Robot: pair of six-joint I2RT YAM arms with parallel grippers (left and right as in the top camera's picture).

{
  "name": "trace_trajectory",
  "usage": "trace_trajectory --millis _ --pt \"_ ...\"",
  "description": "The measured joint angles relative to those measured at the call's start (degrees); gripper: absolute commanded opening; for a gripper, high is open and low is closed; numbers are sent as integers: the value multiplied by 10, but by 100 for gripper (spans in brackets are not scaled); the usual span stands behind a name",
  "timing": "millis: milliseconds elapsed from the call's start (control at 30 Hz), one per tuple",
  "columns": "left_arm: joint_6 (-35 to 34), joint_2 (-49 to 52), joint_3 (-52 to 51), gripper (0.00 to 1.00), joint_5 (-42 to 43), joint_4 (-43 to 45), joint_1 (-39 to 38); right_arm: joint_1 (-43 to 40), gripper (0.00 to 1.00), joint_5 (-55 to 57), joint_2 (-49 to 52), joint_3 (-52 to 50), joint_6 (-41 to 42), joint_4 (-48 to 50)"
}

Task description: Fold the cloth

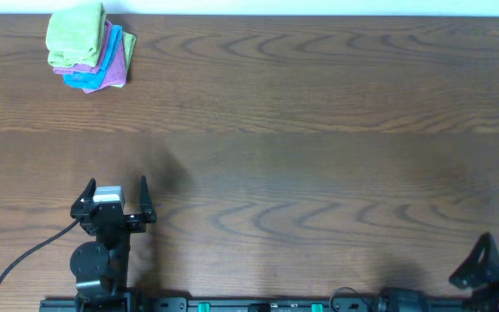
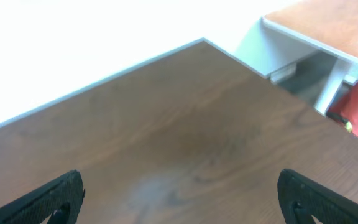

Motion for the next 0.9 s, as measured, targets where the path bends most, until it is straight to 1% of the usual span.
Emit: trace_trajectory --millis 67,200,367,533,667,900 --pt "0 0 0 95 0 1 0 -9 99 -13 -46 -50 -22 52" --pt "0 0 0 96 -2 1 0 -17 99 -42 -103 -172 -76 160" --pt "0 0 0 95 -2 1 0 -19 99 -73 -127 -323 -120 263" --pt "0 0 -1 96 -2 1 0 -19 99 -110 -152 -441 -133 351" --pt "0 0 -1 96 -2 1 0 -12 99 -142 -185 -492 -136 391" --pt "0 0 -1 95 -2 1 0 18 99 -160 -204 -530 -137 412"
